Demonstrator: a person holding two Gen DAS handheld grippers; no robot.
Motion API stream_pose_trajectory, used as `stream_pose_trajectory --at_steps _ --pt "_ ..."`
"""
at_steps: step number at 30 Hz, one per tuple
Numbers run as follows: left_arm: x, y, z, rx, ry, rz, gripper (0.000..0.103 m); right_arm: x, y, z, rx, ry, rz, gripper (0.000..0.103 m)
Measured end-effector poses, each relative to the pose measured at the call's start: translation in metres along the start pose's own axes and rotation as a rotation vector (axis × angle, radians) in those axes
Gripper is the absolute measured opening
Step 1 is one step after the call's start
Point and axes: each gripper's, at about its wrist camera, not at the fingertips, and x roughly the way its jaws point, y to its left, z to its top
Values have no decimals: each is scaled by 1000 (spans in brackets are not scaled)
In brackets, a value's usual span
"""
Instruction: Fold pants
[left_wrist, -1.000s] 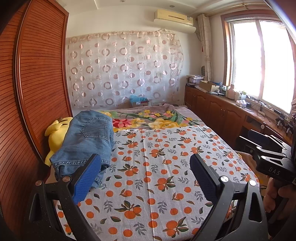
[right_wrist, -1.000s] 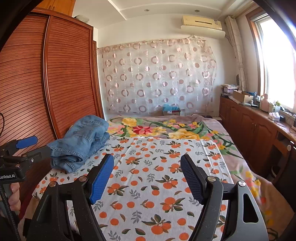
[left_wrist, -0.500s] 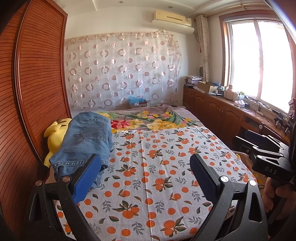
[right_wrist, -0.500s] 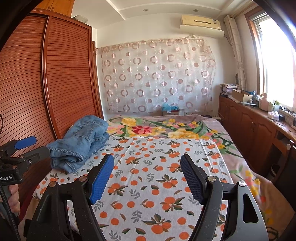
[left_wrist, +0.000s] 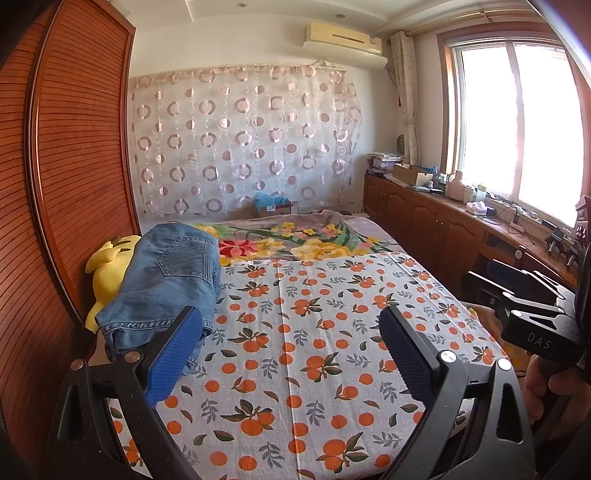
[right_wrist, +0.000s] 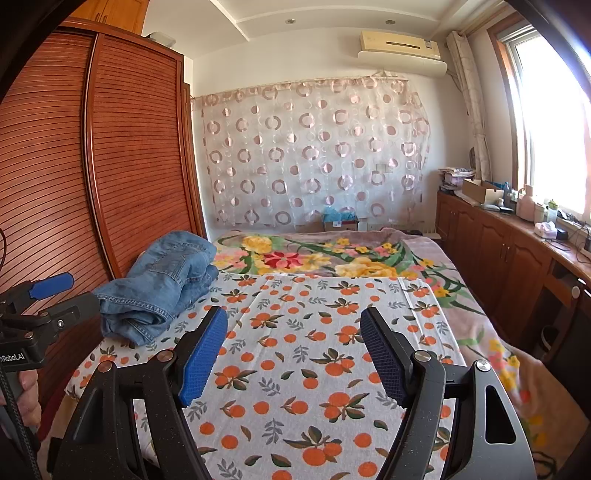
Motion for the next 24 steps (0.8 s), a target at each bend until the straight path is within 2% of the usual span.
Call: stream_pose_trajectory --at_steps 24 --pt "-3 -11 2 1 -9 -5 97 -1 1 -3 -4 -3 0 76"
